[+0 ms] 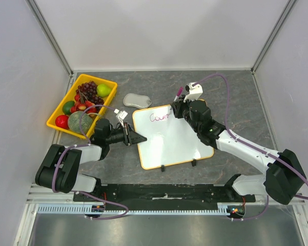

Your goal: Write a sentence on the whiteboard

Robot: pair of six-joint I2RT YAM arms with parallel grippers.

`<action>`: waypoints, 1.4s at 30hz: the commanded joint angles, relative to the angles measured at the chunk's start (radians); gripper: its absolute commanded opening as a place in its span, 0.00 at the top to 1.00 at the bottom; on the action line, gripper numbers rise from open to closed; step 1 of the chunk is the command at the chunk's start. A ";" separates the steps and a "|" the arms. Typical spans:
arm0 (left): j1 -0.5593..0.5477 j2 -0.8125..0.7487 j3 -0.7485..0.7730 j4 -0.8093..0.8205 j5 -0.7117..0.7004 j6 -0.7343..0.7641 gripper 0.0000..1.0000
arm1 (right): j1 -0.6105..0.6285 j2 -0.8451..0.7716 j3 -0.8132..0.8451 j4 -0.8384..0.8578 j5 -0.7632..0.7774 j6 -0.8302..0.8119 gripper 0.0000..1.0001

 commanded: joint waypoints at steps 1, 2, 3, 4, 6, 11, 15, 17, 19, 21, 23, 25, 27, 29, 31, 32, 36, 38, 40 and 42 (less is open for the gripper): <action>-0.015 0.012 0.004 -0.019 -0.018 0.107 0.98 | -0.009 -0.012 -0.007 -0.018 0.004 -0.020 1.00; -0.014 0.011 0.004 -0.019 -0.019 0.107 0.98 | -0.008 -0.015 -0.012 -0.018 0.003 -0.020 1.00; -0.015 0.011 0.004 -0.018 -0.021 0.107 0.98 | -0.009 -0.018 -0.018 -0.018 0.003 -0.020 1.00; -0.012 0.012 0.004 -0.019 -0.018 0.107 0.98 | -0.009 -0.023 -0.021 -0.020 0.004 -0.020 1.00; -0.012 0.011 0.004 -0.019 -0.019 0.106 0.98 | -0.009 -0.027 -0.031 -0.021 0.004 -0.020 1.00; -0.015 0.012 0.004 -0.019 -0.019 0.106 0.98 | -0.011 -0.044 -0.046 -0.024 0.003 -0.020 1.00; -0.014 0.011 0.004 -0.019 -0.021 0.107 0.98 | -0.009 -0.046 -0.049 -0.024 0.006 -0.017 1.00; -0.014 0.011 0.004 -0.019 -0.021 0.107 0.98 | -0.009 -0.044 -0.044 -0.024 0.007 -0.017 1.00; -0.014 0.012 0.004 -0.019 -0.021 0.107 0.98 | -0.009 -0.047 -0.037 -0.024 0.010 -0.020 1.00; -0.014 0.011 0.004 -0.019 -0.021 0.106 0.98 | -0.009 -0.050 -0.028 -0.024 0.013 -0.020 1.00; -0.014 0.011 0.004 -0.019 -0.021 0.107 0.98 | -0.009 -0.057 -0.017 -0.024 0.016 -0.020 1.00; -0.014 0.011 0.004 -0.019 -0.022 0.107 0.98 | -0.011 -0.060 -0.005 -0.024 0.015 -0.020 1.00; -0.014 0.011 0.004 -0.019 -0.022 0.107 0.98 | -0.011 -0.069 0.006 -0.026 0.013 -0.017 1.00; -0.014 0.011 0.004 -0.018 -0.021 0.106 0.98 | -0.011 -0.081 0.015 -0.023 0.013 -0.012 1.00; -0.014 0.011 0.004 -0.019 -0.021 0.106 0.98 | -0.011 -0.089 0.022 -0.018 0.010 -0.008 1.00; -0.014 0.011 0.004 -0.019 -0.021 0.107 0.98 | -0.011 -0.092 0.026 -0.018 0.012 -0.009 1.00; -0.014 0.011 0.004 -0.019 -0.021 0.106 0.98 | -0.016 -0.089 0.040 -0.021 0.024 -0.018 1.00; -0.014 0.012 0.004 -0.019 -0.021 0.107 0.98 | -0.017 -0.077 0.046 -0.023 0.024 -0.018 1.00; -0.014 0.011 0.004 -0.019 -0.019 0.106 0.98 | -0.019 -0.070 0.048 -0.023 0.026 -0.018 1.00; -0.015 0.011 0.004 -0.018 -0.019 0.107 0.98 | -0.020 -0.064 0.046 -0.026 0.038 -0.018 1.00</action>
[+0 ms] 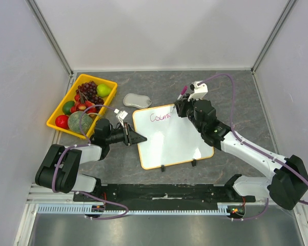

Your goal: Write a sentence on the whiteboard

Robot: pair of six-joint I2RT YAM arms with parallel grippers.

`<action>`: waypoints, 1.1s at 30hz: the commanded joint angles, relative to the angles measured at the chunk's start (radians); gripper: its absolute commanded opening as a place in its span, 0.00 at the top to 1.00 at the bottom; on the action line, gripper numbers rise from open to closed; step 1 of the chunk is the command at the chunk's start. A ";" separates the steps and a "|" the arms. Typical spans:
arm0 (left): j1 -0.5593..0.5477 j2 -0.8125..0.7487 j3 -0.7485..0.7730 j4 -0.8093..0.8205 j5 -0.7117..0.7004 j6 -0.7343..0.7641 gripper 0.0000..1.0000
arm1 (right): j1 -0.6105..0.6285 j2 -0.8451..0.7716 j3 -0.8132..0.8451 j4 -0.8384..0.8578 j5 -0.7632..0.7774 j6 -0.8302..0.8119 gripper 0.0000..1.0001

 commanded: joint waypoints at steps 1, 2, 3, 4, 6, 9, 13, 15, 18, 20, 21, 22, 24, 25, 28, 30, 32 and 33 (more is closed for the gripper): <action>-0.015 0.011 0.004 -0.023 -0.022 0.106 0.98 | -0.008 0.001 0.043 0.011 0.046 -0.015 1.00; -0.013 0.012 0.004 -0.023 -0.022 0.106 0.98 | -0.008 0.001 0.041 0.011 0.050 -0.013 1.00; -0.013 0.011 0.004 -0.023 -0.022 0.107 0.98 | -0.011 0.001 0.038 0.011 0.054 -0.012 1.00; -0.013 0.012 0.004 -0.023 -0.022 0.106 0.98 | -0.011 -0.001 0.037 0.013 0.058 -0.012 1.00; -0.012 0.011 0.004 -0.023 -0.020 0.106 0.98 | -0.013 0.005 0.035 0.013 0.058 -0.012 1.00; -0.013 0.009 0.004 -0.023 -0.020 0.106 0.98 | -0.014 0.017 0.037 0.016 0.057 -0.012 1.00; -0.013 0.009 0.004 -0.023 -0.022 0.107 0.98 | -0.017 0.037 0.034 0.017 0.058 -0.013 1.00; -0.015 0.009 0.004 -0.021 -0.020 0.109 0.98 | -0.017 0.047 0.032 0.017 0.057 -0.013 1.00; -0.013 0.009 0.004 -0.023 -0.022 0.107 0.98 | -0.019 0.053 0.030 0.020 0.054 -0.013 1.00; -0.013 0.009 0.004 -0.023 -0.022 0.107 0.98 | -0.017 0.054 0.029 0.025 0.043 -0.013 1.00; -0.012 0.009 0.004 -0.023 -0.022 0.107 0.98 | -0.017 0.053 0.026 0.030 0.035 -0.015 1.00; -0.013 0.009 0.004 -0.023 -0.020 0.107 0.98 | -0.017 0.050 0.020 0.036 0.028 -0.015 1.00; -0.013 0.011 0.004 -0.021 -0.022 0.107 0.98 | -0.017 0.045 0.014 0.045 0.015 -0.016 1.00; -0.015 0.011 0.004 -0.023 -0.022 0.106 0.98 | -0.017 0.047 0.011 0.048 0.011 -0.018 1.00; -0.013 0.011 0.004 -0.023 -0.022 0.107 0.98 | -0.017 0.050 0.004 0.045 -0.012 -0.021 1.00; -0.013 0.012 0.004 -0.023 -0.022 0.107 0.98 | -0.017 0.050 -0.002 0.047 -0.023 -0.023 1.00; -0.013 0.011 0.004 -0.023 -0.022 0.109 0.98 | -0.019 0.048 -0.009 0.040 -0.026 -0.021 1.00; -0.013 0.011 0.004 -0.023 -0.020 0.107 0.98 | -0.019 0.047 -0.014 0.040 -0.026 -0.023 1.00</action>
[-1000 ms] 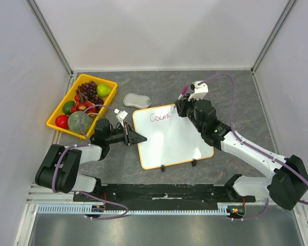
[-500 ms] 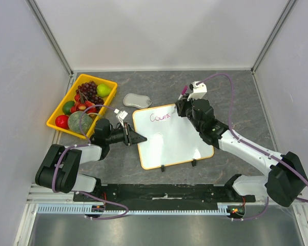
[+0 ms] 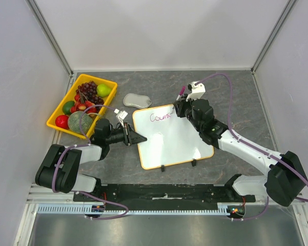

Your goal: Write a sentence on the whiteboard

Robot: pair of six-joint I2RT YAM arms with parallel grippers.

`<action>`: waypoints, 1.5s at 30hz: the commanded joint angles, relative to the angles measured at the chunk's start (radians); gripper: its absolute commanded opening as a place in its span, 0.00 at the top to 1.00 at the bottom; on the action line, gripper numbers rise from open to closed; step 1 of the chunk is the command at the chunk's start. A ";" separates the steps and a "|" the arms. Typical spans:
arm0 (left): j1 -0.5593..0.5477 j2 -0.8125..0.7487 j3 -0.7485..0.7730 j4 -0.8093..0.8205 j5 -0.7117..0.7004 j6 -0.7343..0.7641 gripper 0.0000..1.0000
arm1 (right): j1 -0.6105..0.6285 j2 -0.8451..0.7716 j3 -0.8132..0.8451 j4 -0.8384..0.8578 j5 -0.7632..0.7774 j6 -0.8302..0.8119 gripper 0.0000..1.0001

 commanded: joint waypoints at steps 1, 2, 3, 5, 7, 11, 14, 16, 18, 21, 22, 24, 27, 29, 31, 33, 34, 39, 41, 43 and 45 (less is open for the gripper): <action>-0.013 0.011 0.004 -0.022 -0.022 0.108 0.98 | -0.004 0.000 -0.018 0.022 -0.018 -0.013 1.00; -0.015 0.012 0.004 -0.022 -0.022 0.108 0.98 | -0.004 -0.001 -0.022 0.019 -0.021 -0.013 1.00; -0.013 0.012 0.004 -0.022 -0.020 0.108 0.98 | -0.004 -0.006 -0.029 0.019 -0.022 -0.013 1.00; -0.013 0.011 0.004 -0.022 -0.022 0.108 0.98 | -0.004 -0.010 -0.038 0.013 -0.027 -0.013 1.00; -0.013 0.011 0.006 -0.022 -0.022 0.107 0.98 | -0.004 -0.013 -0.049 0.015 -0.029 -0.015 1.00; -0.013 0.011 0.004 -0.022 -0.022 0.108 0.98 | -0.004 -0.015 -0.058 0.007 -0.016 -0.020 1.00; -0.013 0.012 0.004 -0.022 -0.022 0.107 0.98 | -0.004 -0.020 -0.059 0.004 0.008 -0.021 1.00; -0.013 0.011 0.004 -0.022 -0.022 0.107 0.98 | -0.004 -0.020 -0.052 0.004 0.020 -0.023 1.00; -0.013 0.011 0.004 -0.022 -0.022 0.107 0.98 | -0.004 -0.018 -0.039 0.004 0.028 -0.026 1.00; -0.015 0.011 0.004 -0.022 -0.022 0.107 0.98 | -0.006 -0.010 -0.016 0.007 0.043 -0.032 1.00; -0.013 0.011 0.004 -0.022 -0.020 0.107 0.98 | -0.006 -0.009 -0.009 0.006 0.047 -0.033 1.00; -0.015 0.012 0.004 -0.022 -0.022 0.108 0.98 | -0.006 -0.003 0.005 0.009 0.053 -0.035 1.00; -0.013 0.012 0.004 -0.022 -0.022 0.107 0.98 | -0.007 0.000 0.017 0.012 0.059 -0.035 1.00; -0.016 0.011 0.004 -0.022 -0.022 0.108 0.98 | -0.007 0.000 0.020 0.016 0.060 -0.035 1.00; -0.015 0.012 0.004 -0.022 -0.022 0.108 0.98 | -0.007 0.000 0.020 0.022 0.057 -0.033 1.00; -0.015 0.012 0.004 -0.022 -0.022 0.107 0.98 | -0.007 0.003 0.022 0.021 0.056 -0.032 1.00; -0.015 0.012 0.004 -0.022 -0.022 0.108 0.98 | -0.007 0.003 0.022 0.019 0.054 -0.032 1.00; -0.015 0.011 0.004 -0.022 -0.022 0.107 0.98 | -0.007 0.000 0.002 0.012 0.044 -0.032 1.00; -0.015 0.011 0.004 -0.020 -0.020 0.107 0.98 | -0.007 -0.004 -0.010 0.010 0.037 -0.033 1.00; -0.013 0.011 0.004 -0.020 -0.022 0.108 0.98 | -0.007 -0.009 -0.019 0.004 0.033 -0.036 1.00; -0.015 0.011 0.004 -0.022 -0.022 0.108 0.98 | -0.007 -0.012 -0.029 -0.004 0.030 -0.041 1.00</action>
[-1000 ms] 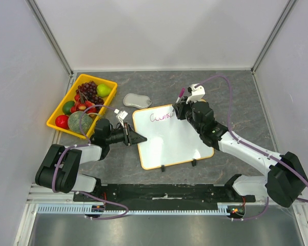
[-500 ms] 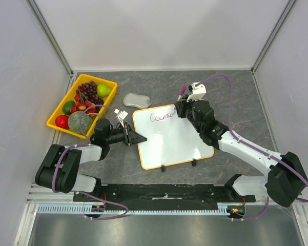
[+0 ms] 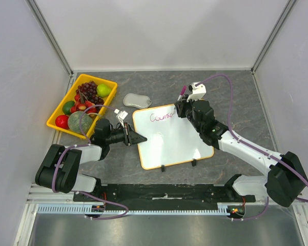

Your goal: Write a sentence on the whiteboard

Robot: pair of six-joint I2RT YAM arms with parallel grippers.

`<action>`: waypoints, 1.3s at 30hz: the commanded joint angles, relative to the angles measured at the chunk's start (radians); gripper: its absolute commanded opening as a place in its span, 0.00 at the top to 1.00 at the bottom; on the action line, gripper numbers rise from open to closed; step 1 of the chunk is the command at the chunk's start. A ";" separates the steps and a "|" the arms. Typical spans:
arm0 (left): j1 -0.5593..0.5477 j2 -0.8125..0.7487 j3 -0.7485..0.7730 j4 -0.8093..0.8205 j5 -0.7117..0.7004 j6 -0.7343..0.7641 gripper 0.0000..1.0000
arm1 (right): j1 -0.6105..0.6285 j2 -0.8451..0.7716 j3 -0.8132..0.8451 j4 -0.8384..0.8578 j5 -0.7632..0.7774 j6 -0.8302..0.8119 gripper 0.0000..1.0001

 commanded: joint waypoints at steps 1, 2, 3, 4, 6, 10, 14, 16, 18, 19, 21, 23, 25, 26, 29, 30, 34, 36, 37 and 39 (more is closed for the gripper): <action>-0.011 0.012 0.004 -0.019 -0.021 0.107 0.98 | -0.006 -0.010 -0.010 -0.020 0.006 -0.028 1.00; -0.013 0.011 0.006 -0.019 -0.021 0.107 0.98 | -0.006 -0.013 -0.013 -0.023 0.006 -0.032 1.00; -0.013 0.011 0.004 -0.019 -0.021 0.107 0.98 | -0.006 -0.016 -0.018 -0.026 0.005 -0.033 1.00; -0.013 0.011 0.004 -0.019 -0.021 0.108 0.98 | -0.006 -0.021 -0.023 -0.029 0.003 -0.035 1.00; -0.013 0.012 0.004 -0.019 -0.021 0.107 0.98 | -0.006 -0.025 -0.029 -0.037 -0.001 -0.035 1.00; -0.013 0.011 0.004 -0.019 -0.022 0.107 0.98 | -0.007 -0.033 -0.043 -0.046 -0.013 -0.033 1.00; -0.013 0.009 0.004 -0.019 -0.022 0.107 0.98 | -0.006 -0.042 -0.062 -0.051 -0.026 -0.025 1.00; -0.014 0.011 0.004 -0.019 -0.022 0.107 0.98 | -0.006 -0.042 -0.069 -0.049 -0.038 -0.021 1.00; -0.013 0.009 0.004 -0.019 -0.022 0.107 0.98 | -0.006 -0.044 -0.075 -0.049 -0.052 -0.013 1.00; -0.013 0.009 0.004 -0.019 -0.022 0.107 0.98 | -0.006 -0.042 -0.078 -0.043 -0.061 -0.010 1.00; -0.013 0.011 0.004 -0.019 -0.022 0.107 0.98 | -0.006 -0.041 -0.081 -0.029 -0.076 0.004 1.00; -0.013 0.011 0.004 -0.019 -0.022 0.108 0.98 | -0.006 -0.035 -0.081 -0.014 -0.092 0.014 1.00; -0.014 0.009 0.004 -0.019 -0.024 0.107 0.98 | -0.006 -0.025 -0.076 -0.002 -0.104 0.030 1.00; -0.013 0.011 0.004 -0.019 -0.024 0.108 0.98 | -0.006 -0.021 -0.070 0.006 -0.104 0.037 1.00; -0.014 0.008 0.004 -0.018 -0.024 0.107 0.98 | -0.006 -0.001 -0.056 0.024 -0.106 0.059 1.00; -0.014 0.009 0.004 -0.019 -0.024 0.108 0.98 | -0.006 0.002 -0.050 0.032 -0.109 0.068 1.00; -0.014 0.009 0.004 -0.021 -0.022 0.110 0.98 | -0.015 0.007 -0.032 0.049 -0.110 0.126 1.00; -0.014 0.006 0.004 -0.021 -0.024 0.108 0.98 | -0.027 -0.014 -0.044 0.073 -0.121 0.151 1.00; -0.014 0.008 0.004 -0.021 -0.022 0.110 0.98 | -0.035 -0.030 -0.053 0.089 -0.127 0.166 1.00; -0.014 0.006 0.003 -0.019 -0.024 0.110 0.98 | -0.050 -0.057 -0.061 0.106 -0.142 0.179 1.00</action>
